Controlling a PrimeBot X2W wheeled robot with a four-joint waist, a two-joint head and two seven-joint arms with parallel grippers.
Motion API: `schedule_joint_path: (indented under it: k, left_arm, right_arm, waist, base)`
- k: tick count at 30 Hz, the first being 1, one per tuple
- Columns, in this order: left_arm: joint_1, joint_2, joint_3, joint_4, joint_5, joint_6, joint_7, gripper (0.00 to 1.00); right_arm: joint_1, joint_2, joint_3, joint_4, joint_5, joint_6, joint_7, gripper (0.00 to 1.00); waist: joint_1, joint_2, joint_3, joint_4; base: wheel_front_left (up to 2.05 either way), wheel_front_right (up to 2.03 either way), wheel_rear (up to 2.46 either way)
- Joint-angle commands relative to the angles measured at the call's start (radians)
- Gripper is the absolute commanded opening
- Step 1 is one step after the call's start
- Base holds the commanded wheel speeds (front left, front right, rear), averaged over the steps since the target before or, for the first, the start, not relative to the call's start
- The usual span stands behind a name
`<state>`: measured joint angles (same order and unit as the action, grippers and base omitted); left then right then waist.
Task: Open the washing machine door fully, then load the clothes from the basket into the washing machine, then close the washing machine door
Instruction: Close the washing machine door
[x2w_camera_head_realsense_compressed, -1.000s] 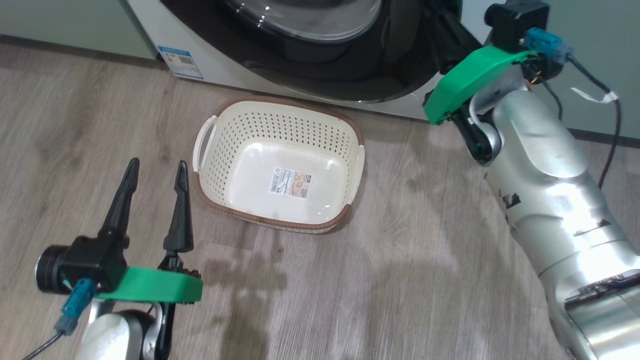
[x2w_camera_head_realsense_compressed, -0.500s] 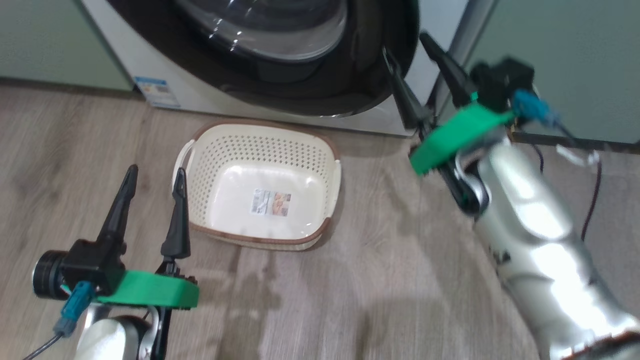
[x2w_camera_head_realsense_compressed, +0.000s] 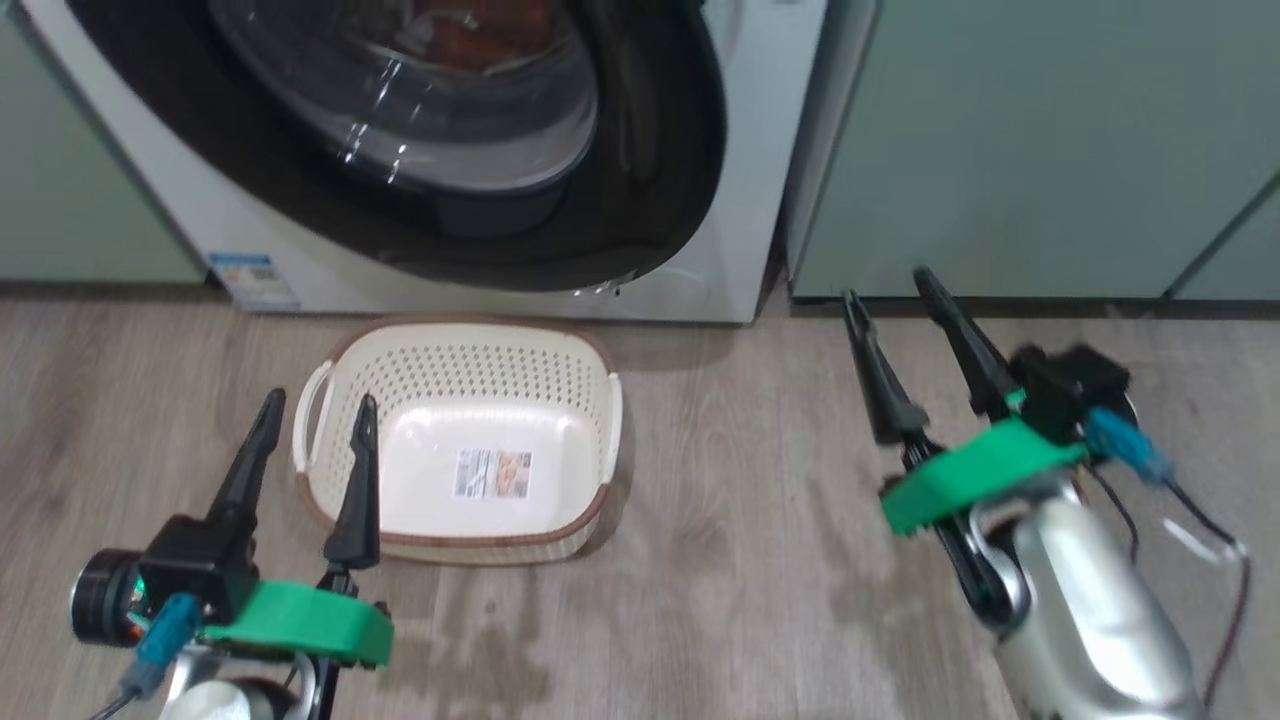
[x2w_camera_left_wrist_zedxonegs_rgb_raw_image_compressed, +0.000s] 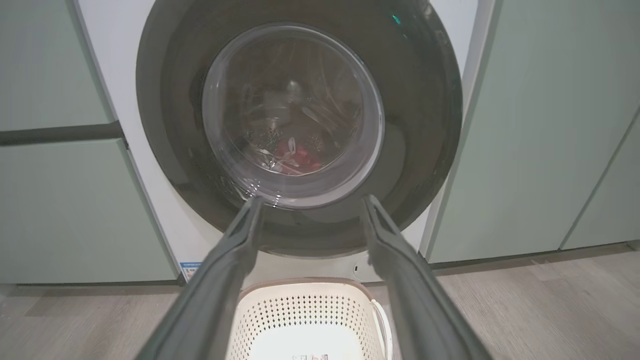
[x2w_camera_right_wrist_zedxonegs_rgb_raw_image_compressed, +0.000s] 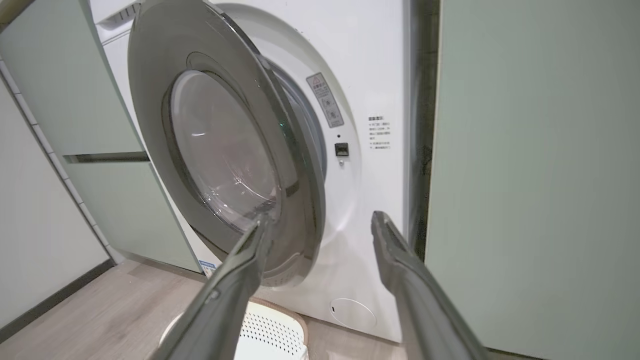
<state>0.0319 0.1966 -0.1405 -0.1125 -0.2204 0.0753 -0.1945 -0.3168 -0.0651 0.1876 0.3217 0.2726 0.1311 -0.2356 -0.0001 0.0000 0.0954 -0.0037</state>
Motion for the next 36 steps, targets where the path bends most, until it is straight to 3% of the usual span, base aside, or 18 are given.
schedule_joint_path:
  k: [1, 17, 36]
  left_arm:
    - [-0.02, 0.023, 0.03, -0.031, -0.009, 0.008, 0.002, 1.0]
    - [0.066, 0.038, 0.027, -0.03, 0.0, 0.035, 0.003, 1.0]
    - [0.07, 0.047, 0.026, -0.043, -0.004, 0.057, 0.008, 1.0]
  right_arm:
    - [0.011, 0.015, 0.003, -0.065, -0.012, 0.0, 0.011, 1.0]
    - [0.354, 0.015, -0.165, -0.329, -0.025, 0.0, 0.123, 1.0]
    - [0.386, 0.015, -0.176, -0.411, -0.034, 0.0, 0.164, 1.0]
  waist:
    - [0.0001, 0.0, -0.02, -0.02]
    - [0.0001, 0.0, -0.088, -0.054]
    - [0.0001, 0.0, -0.074, -0.059]
  base:
    - [0.0, 0.0, 0.0]
    - [0.0, 0.0, 0.0]
    - [0.0, 0.0, 0.0]
